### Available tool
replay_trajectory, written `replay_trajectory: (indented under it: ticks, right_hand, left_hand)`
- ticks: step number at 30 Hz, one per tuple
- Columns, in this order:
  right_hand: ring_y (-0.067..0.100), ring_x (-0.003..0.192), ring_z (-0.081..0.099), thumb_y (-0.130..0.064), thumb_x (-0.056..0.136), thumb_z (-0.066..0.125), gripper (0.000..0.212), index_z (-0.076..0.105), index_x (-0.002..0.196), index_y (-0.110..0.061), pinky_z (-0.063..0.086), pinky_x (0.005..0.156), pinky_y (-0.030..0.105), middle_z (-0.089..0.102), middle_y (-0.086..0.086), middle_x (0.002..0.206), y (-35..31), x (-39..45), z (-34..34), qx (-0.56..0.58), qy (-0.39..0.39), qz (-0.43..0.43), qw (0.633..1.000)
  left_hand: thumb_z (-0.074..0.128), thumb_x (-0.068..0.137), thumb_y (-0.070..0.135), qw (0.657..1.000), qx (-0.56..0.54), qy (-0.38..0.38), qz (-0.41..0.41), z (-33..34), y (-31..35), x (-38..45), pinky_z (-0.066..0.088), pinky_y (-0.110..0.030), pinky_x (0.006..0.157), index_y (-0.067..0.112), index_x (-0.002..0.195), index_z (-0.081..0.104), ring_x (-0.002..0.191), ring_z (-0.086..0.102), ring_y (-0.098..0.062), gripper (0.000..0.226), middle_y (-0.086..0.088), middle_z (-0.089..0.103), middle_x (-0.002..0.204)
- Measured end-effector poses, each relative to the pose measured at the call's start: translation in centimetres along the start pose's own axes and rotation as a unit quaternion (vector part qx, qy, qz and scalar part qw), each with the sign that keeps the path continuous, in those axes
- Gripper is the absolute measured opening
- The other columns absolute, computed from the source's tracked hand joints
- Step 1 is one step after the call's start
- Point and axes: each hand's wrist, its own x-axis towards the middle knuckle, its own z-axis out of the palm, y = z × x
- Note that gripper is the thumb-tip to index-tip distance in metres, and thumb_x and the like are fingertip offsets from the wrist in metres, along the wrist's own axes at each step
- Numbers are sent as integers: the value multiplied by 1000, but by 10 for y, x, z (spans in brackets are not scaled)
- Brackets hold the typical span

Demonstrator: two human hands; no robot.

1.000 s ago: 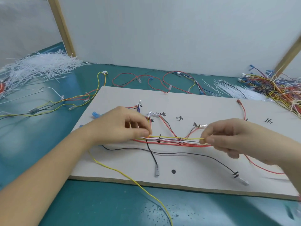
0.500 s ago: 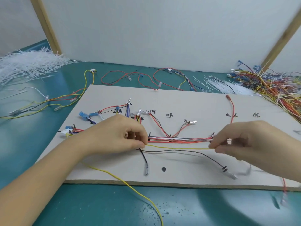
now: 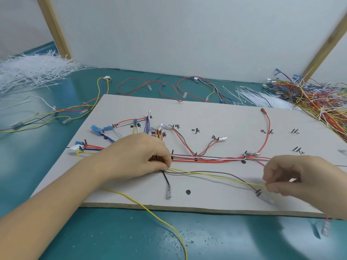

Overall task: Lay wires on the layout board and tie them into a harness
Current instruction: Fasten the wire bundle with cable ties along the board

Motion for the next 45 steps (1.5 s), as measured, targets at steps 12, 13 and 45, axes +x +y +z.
replay_trajectory:
  ticks: [12,13,45]
  right_hand:
    - [-9,69,55,-23,71,77,43,57,79,-59,41,69,6,60,-33,69,-10,6,1,-86,-28,-29,995]
    - [-9,71,55,-24,70,78,44,56,80,-61,41,69,8,59,-34,72,-10,6,0,-80,-29,-31,996]
    - [3,80,53,-27,93,51,21,58,113,-29,43,75,25,53,-12,94,-153,22,72,-74,-65,-241,965]
  left_hand:
    - [64,85,25,1000,-9,-22,-3,-4,0,-1,41,-20,71,28,85,71,78,52,1,8,16,58,78]
    - [65,85,25,1000,-17,-22,-2,-5,0,-1,42,-20,71,28,85,72,78,53,-2,8,15,60,78]
    - [58,77,35,951,-259,152,-68,-32,-16,-13,43,-16,58,33,72,71,60,54,0,14,13,64,65]
